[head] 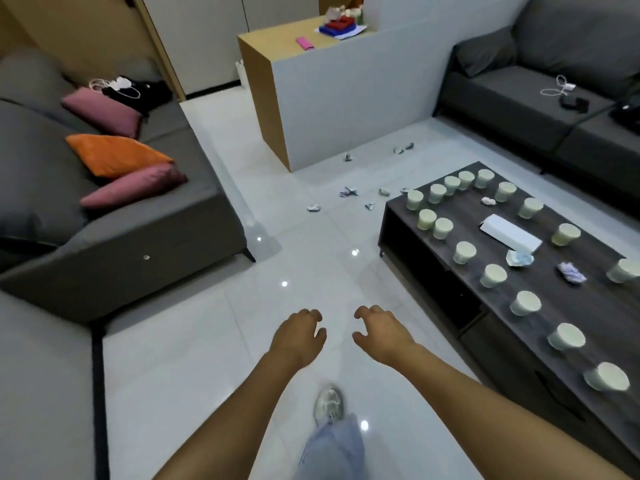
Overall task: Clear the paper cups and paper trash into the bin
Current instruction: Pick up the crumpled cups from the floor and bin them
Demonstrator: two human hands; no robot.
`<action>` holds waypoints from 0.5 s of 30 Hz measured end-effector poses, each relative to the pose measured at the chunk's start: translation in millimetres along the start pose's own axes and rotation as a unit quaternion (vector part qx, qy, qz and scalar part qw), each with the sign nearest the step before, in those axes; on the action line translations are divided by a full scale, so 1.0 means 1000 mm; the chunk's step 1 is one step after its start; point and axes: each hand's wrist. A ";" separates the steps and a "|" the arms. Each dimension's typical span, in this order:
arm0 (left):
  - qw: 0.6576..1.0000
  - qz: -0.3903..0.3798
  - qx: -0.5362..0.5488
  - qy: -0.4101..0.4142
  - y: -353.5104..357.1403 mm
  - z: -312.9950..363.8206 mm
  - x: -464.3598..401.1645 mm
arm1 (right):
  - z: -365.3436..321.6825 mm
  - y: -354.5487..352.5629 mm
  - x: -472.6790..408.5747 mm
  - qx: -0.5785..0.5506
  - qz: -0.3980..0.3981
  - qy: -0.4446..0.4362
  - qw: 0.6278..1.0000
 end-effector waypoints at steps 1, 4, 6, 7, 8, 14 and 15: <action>1.000 -0.002 0.001 -0.001 -0.018 -0.004 -0.025 | -0.004 -0.015 -0.025 -0.004 0.000 0.005 1.000; 1.000 -0.002 -0.004 -0.003 -0.072 -0.011 -0.098 | -0.015 -0.062 -0.093 -0.015 0.006 0.012 1.000; 1.000 -0.004 -0.004 0.000 -0.102 -0.010 -0.139 | -0.019 -0.092 -0.133 -0.022 0.013 0.017 1.000; 1.000 -0.007 -0.003 0.003 -0.114 -0.010 -0.158 | -0.019 -0.104 -0.152 -0.025 0.012 0.019 0.999; 1.000 -0.008 -0.006 0.010 -0.126 -0.010 -0.178 | -0.018 -0.116 -0.173 -0.027 0.011 0.022 0.999; 1.000 -0.026 -0.008 0.007 -0.186 -0.014 -0.318 | -0.002 -0.184 -0.314 -0.029 -0.013 0.033 0.999; 1.000 -0.029 -0.008 0.005 -0.198 -0.015 -0.344 | 0.001 -0.198 -0.340 -0.030 -0.011 0.033 0.999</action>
Point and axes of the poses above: each hand's wrist, its own x-axis away from the middle knuckle, its own y-axis out of the palm, z = x × y, and after that the axes turned 6 degrees about -z, right-handed
